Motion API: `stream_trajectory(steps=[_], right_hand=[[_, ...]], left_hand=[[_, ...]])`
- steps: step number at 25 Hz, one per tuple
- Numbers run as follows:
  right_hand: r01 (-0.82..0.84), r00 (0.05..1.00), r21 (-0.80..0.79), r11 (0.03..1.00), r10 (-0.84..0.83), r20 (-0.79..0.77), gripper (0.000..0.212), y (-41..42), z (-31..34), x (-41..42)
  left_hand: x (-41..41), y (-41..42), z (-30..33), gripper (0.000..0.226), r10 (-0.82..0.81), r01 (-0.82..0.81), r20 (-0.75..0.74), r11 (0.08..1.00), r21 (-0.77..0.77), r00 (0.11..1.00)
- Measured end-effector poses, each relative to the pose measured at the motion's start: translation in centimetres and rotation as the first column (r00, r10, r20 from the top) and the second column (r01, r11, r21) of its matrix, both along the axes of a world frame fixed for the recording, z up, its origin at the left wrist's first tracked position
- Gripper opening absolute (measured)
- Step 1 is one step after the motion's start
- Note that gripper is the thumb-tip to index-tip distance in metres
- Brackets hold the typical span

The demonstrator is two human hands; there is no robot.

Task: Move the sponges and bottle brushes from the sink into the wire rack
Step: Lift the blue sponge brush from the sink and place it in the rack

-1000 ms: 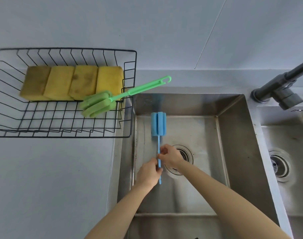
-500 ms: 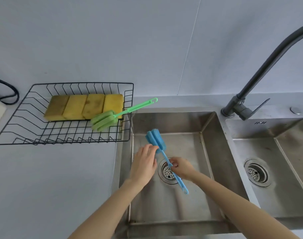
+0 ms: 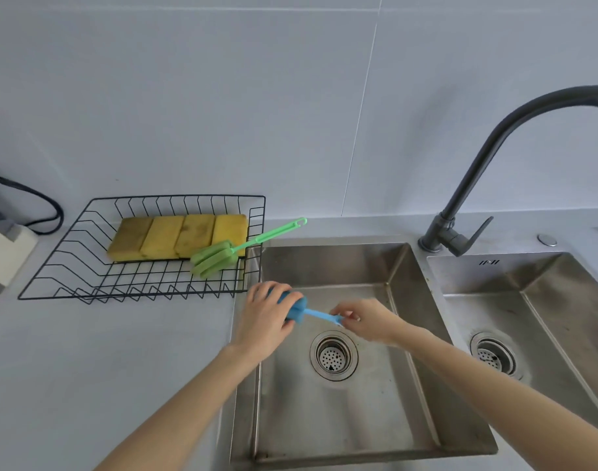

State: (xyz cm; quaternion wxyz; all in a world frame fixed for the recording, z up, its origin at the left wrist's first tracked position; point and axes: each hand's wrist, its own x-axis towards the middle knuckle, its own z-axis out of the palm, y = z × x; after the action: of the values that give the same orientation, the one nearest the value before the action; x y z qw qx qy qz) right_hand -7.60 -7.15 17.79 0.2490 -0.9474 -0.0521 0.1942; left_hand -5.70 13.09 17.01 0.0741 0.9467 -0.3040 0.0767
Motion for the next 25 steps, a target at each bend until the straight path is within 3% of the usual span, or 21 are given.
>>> stream_trajectory(steps=[2, 6, 11, 15, 21, 25], right_hand=[[0.004, 0.999, 0.044, 0.999, -0.006, 0.041, 0.024, -0.5, 1.9, 0.6], [-0.055, 0.992, -0.04, 0.998, 0.06, 0.111, 0.021, -2.2, 5.2, 1.6], [-0.048, 0.977, -0.082, 0.995, 0.064, 0.201, 0.009, -4.5, 8.4, 2.3], [0.108, 0.968, 0.137, 0.985, -0.135, 0.213, 0.016, -5.7, 9.7, 3.1], [0.251, 0.941, 0.484, 0.838, -0.329, 0.082, 0.01, -3.0, 9.3, 5.3], [0.302, 0.929, 0.591, 0.748, -0.369, -0.007, 0.014, -0.2, 8.5, 6.9]], left_hand=[[0.2, 1.0, 0.7, 0.04, 0.01, -0.013, -0.038, 0.997, -0.078, 0.999], [0.6, 1.7, 1.5, 0.037, 0.015, -0.032, -0.089, 0.981, -0.192, 0.996], [0.9, 1.1, 3.3, 0.034, 0.013, -0.012, 0.003, 0.961, -0.276, 1.0], [2.0, 2.7, 4.3, 0.036, 0.097, -0.094, -0.004, 0.944, -0.317, 0.995], [3.7, 5.7, 5.3, 0.038, 0.14, -0.134, -0.005, 0.937, -0.323, 0.99], [5.2, 8.0, 5.0, 0.041, 0.206, -0.229, -0.102, 0.911, -0.344, 0.973]])
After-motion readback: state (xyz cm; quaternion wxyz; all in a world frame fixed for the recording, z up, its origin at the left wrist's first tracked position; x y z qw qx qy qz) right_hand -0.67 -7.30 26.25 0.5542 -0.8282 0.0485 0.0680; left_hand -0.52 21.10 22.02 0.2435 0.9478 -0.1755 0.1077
